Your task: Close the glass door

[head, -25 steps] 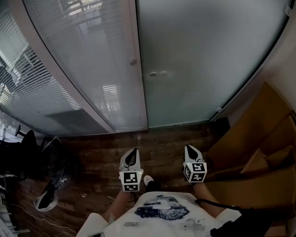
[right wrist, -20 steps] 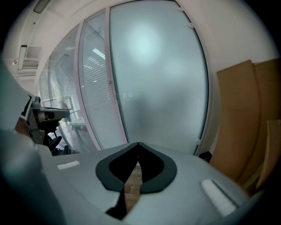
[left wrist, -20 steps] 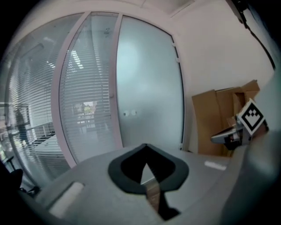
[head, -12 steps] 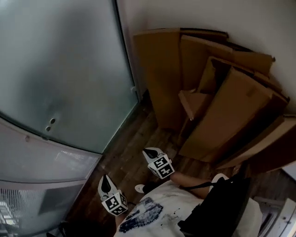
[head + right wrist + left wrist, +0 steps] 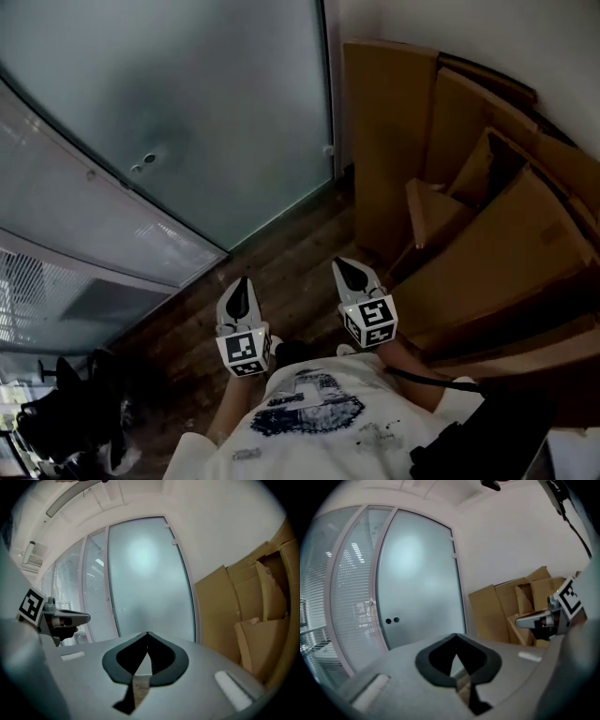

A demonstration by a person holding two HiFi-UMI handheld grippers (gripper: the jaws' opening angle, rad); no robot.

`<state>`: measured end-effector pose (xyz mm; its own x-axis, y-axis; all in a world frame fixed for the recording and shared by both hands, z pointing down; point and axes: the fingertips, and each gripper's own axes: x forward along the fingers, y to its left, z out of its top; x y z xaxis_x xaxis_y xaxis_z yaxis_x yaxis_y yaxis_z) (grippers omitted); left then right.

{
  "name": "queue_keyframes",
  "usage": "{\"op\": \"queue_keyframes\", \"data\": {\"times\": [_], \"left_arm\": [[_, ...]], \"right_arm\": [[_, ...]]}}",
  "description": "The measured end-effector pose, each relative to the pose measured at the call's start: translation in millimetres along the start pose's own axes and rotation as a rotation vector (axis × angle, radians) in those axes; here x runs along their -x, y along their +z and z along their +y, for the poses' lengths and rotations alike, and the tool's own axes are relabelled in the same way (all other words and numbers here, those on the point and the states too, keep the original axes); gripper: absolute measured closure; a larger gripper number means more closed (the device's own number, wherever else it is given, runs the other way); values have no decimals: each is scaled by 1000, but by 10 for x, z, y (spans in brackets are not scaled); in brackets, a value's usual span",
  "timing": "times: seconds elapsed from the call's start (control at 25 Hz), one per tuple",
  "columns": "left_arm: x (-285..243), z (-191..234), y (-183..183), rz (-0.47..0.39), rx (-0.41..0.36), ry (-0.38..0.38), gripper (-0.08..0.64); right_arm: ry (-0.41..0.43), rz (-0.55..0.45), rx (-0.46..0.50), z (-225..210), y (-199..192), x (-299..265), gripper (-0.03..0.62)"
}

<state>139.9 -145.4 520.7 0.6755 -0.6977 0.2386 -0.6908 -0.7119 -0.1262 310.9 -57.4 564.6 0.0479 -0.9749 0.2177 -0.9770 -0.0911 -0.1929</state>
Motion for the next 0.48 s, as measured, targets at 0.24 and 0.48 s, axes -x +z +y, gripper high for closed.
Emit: {"op": "queue_keyframes", "data": {"times": [0.24,0.48], "left_arm": [[463,-157,-89,12,52,138,558],[954,-141,-229,38,47,252,558]], "right_arm": [[170,-1,59,259,31,147,584],[300,19,80,616,2,291,584]]}}
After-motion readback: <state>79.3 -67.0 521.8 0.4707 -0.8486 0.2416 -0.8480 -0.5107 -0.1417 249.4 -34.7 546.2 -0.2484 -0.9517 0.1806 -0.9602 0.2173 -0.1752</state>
